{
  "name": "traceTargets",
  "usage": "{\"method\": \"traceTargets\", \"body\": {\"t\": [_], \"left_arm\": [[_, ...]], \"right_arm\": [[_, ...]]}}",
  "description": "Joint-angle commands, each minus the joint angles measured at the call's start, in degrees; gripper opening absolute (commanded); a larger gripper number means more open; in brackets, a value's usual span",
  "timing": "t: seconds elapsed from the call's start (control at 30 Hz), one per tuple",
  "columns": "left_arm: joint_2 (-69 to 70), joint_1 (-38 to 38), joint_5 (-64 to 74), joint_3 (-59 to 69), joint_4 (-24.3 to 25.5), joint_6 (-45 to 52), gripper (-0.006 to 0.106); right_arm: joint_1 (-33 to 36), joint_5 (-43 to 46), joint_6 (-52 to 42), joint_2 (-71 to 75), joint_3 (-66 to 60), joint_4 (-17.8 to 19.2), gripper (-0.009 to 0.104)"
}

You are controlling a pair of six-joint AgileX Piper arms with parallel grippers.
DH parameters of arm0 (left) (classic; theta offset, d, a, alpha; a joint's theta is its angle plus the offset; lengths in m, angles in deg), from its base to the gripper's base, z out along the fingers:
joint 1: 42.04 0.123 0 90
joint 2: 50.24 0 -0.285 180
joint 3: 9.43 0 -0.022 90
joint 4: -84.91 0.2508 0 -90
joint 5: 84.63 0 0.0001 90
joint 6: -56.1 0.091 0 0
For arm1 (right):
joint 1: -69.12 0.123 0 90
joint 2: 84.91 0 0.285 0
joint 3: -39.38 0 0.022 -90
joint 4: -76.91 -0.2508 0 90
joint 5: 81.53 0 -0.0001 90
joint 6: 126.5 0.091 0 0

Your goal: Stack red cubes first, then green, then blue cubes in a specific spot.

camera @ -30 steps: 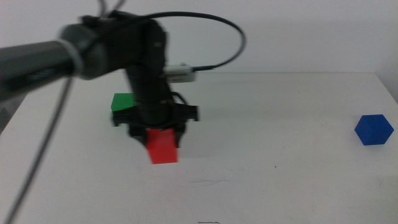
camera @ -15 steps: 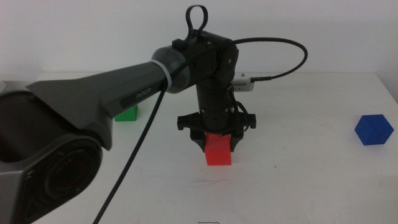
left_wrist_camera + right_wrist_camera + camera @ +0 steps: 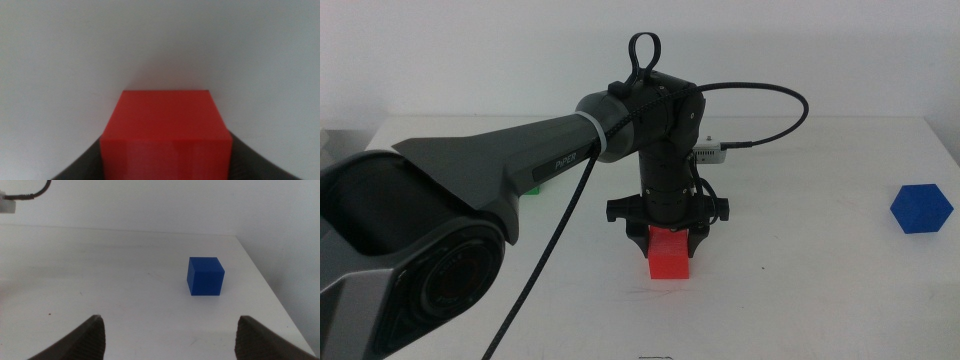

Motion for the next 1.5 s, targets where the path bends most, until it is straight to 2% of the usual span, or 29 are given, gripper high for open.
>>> {"method": "traceTargets", "body": {"t": [0.0, 0.2, 0.23, 0.27, 0.5, 0.97, 1.1, 1.3, 1.47], "left_arm": [[3.18, -0.11, 5.60, -1.42, -0.54, -0.09, 0.018], [1.78, -0.11, 5.66, -1.42, -0.66, 0.22, 0.020], [1.78, -0.11, 5.71, -1.42, -0.21, 0.22, 0.028], [1.78, -0.11, 5.71, -1.42, 0.70, 0.69, 0.045], [1.78, -0.11, 5.71, -1.42, 1.52, 2.49, 0.094], [8.91, 0.00, 5.65, -1.48, 2.39, 3.23, 0.094], [13.33, 0.00, 5.65, -1.48, 4.80, 2.71, 0.094], [20.11, 1.38, 5.65, -1.48, 12.25, 2.62, 0.094], [22.20, 7.58, 5.65, -1.48, 11.84, 5.45, 0.094]], "right_arm": [[-0.02, 4.08, -0.23, 0.24, 1.00, 0.69, 0.067], [-0.02, 4.08, -0.23, 0.24, 1.00, 0.69, 0.067], [-0.02, 4.08, -0.23, 0.24, 1.00, 0.69, 0.067], [-0.02, 4.08, -0.23, 0.24, 1.00, 0.69, 0.067], [-0.02, 4.08, -0.23, 0.24, 1.00, 0.69, 0.067], [-0.02, 4.08, -0.23, 0.24, 1.00, 0.69, 0.067], [-0.02, 4.08, -0.23, 0.24, 1.00, 0.69, 0.067], [-0.02, 4.08, -0.23, 0.24, 1.00, 0.69, 0.067], [-0.02, 4.08, -0.23, 0.24, 1.00, 0.69, 0.067]]}}
